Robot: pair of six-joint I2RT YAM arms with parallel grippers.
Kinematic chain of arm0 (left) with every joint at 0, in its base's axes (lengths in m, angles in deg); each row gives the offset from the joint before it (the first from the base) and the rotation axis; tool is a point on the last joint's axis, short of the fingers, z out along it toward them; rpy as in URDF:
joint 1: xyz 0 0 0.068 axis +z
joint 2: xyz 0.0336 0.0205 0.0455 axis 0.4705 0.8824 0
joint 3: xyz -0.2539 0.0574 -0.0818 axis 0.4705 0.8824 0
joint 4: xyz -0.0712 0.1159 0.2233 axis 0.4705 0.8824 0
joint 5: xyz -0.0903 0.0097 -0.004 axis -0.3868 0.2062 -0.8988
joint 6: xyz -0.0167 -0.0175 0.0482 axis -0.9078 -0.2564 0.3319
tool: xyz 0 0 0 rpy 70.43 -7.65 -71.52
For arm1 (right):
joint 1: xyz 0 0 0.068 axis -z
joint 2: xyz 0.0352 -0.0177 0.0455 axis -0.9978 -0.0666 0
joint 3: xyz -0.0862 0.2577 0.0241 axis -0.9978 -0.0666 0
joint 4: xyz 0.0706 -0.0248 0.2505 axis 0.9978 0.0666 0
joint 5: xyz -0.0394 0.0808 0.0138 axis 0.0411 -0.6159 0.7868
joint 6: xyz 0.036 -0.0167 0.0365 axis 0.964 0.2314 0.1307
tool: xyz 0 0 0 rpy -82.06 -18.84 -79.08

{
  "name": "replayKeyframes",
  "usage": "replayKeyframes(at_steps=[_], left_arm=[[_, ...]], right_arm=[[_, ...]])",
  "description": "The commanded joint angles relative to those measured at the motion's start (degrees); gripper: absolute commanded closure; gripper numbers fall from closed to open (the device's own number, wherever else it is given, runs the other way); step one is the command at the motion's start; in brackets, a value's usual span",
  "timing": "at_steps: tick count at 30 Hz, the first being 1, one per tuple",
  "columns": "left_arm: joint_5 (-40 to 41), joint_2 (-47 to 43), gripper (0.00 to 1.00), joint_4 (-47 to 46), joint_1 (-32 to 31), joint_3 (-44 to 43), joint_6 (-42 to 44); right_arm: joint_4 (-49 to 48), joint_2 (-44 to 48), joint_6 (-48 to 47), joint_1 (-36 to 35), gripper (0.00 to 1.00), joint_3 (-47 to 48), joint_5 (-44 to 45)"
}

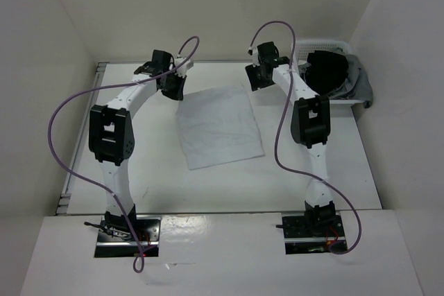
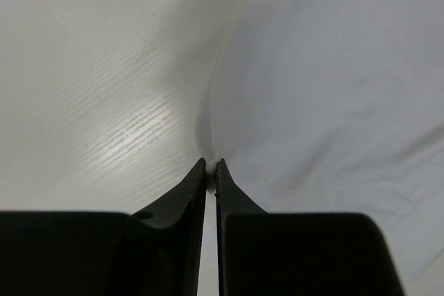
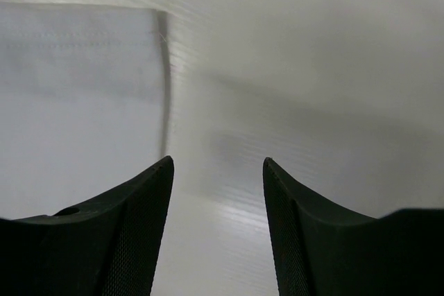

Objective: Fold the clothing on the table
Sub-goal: Fold the skirt

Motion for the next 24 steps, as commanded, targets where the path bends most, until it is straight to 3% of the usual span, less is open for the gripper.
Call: replayKeyframes(at_steps=[1,8,24], left_arm=[[-0.22,1.47,0.88,-0.72,-0.24,-1.75,0.06],[0.84,1.47,0.88,-0.72,-0.24,0.53,0.06],[0.84,1.47,0.88,-1.25,-0.24,1.68,-0.46]], right_arm=[[1.82,-3.48,0.63,0.20,0.41,7.84,-6.07],[10.17,-16.23,1.15,0.20,0.43,30.78,-11.70],[12.11,-23.27,0.63,-0.85,0.46,38.53,-12.85]])
